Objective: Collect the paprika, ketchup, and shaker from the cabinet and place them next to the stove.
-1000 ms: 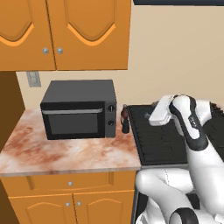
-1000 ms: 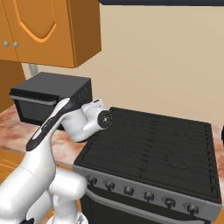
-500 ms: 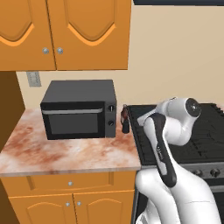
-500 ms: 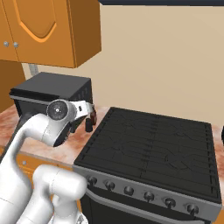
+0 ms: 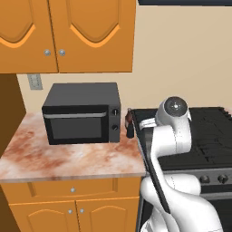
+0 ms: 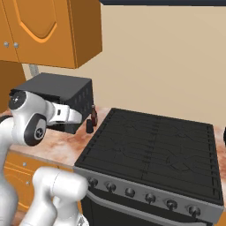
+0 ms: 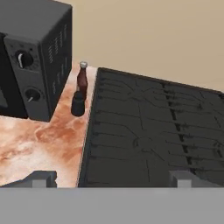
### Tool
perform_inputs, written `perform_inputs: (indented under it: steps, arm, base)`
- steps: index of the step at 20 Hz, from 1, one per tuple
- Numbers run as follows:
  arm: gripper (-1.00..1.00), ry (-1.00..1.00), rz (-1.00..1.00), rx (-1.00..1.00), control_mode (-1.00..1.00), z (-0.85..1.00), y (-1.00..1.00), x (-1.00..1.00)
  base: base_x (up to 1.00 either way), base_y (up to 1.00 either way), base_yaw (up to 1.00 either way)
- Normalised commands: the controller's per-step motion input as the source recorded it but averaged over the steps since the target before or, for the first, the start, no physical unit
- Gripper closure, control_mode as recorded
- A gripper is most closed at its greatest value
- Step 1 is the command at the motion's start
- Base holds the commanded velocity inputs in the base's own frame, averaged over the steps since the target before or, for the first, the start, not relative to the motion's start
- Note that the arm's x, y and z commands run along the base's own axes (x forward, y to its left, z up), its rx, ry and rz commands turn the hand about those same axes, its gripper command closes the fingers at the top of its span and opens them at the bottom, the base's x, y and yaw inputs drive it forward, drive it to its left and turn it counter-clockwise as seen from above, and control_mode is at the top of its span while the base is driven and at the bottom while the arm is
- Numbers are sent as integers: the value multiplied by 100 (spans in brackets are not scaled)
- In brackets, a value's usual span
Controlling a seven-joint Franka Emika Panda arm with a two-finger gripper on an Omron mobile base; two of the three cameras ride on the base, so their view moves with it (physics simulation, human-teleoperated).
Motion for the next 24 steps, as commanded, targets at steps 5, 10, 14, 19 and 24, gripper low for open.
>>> perform_inputs:
  steps: [5, 10, 14, 19, 24]
  arm:
    - [-100, 1, -24, 0, -100, -6, 0, -47]
    - [-100, 1, 0, 0, -100, -5, 0, -16]
    - [-100, -7, 0, 0, -100, -28, -2, -80]
    - [-100, -3, 1, 0, 100, -6, 0, -18]
    - [-100, 0, 0, 0, 100, 0, 0, 0]
  base:
    - [0, 0, 0]
    - [0, 0, 0]
    - [0, 0, 0]
    - [-66, 3, -3]
    - [-48, -18, -37]
